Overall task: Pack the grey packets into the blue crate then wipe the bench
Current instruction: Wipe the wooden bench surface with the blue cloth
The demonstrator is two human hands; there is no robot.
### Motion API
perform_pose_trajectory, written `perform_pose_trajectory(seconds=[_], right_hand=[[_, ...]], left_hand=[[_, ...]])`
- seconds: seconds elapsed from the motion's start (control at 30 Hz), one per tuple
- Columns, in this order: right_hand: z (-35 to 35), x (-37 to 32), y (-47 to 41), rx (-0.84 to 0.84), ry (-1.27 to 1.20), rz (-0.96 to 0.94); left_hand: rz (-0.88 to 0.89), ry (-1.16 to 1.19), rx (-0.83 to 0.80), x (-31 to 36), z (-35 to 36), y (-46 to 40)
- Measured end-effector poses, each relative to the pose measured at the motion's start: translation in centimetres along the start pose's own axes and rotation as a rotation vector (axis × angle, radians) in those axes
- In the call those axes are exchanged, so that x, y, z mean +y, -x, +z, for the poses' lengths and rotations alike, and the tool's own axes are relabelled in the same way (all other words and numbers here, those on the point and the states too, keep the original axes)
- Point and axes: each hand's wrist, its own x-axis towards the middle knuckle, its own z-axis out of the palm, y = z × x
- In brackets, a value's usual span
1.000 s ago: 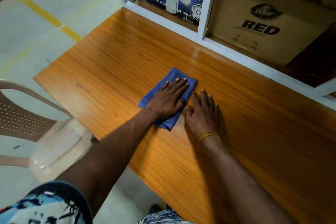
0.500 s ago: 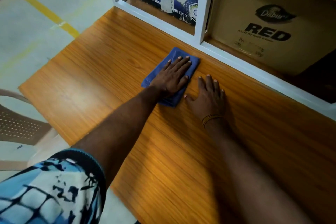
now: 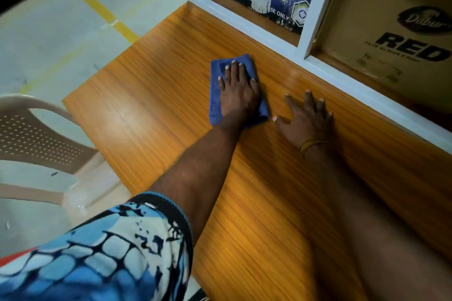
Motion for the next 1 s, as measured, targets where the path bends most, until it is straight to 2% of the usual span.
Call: perform_pose_trajectory(seconds=[0.2,0.33,0.57,0.77,1.0], right_hand=[[1.0,-2.4,1.5,-0.013,0.003,-0.020],[2.3,-4.6,3.7,0.000,0.013,-0.084],[3.9,-9.1,7.6,-0.115,0.062,-0.184],[5.4,-12.9,10.6,-0.186,0.150,-0.316],[6.9,-15.4,13.7,-0.150,0.211,-0.490]], left_hand=[[-0.313,-0.038,0.171,-5.9,-1.9,4.2],[-0.427,-0.052,0.226,-8.8,-3.4,8.1],[-0.600,-0.096,0.258,-13.1,-5.2,13.6],[-0.643,-0.130,0.256,-15.6,-6.3,17.9],[-0.553,-0.173,0.262,-18.0,-7.3,21.2]])
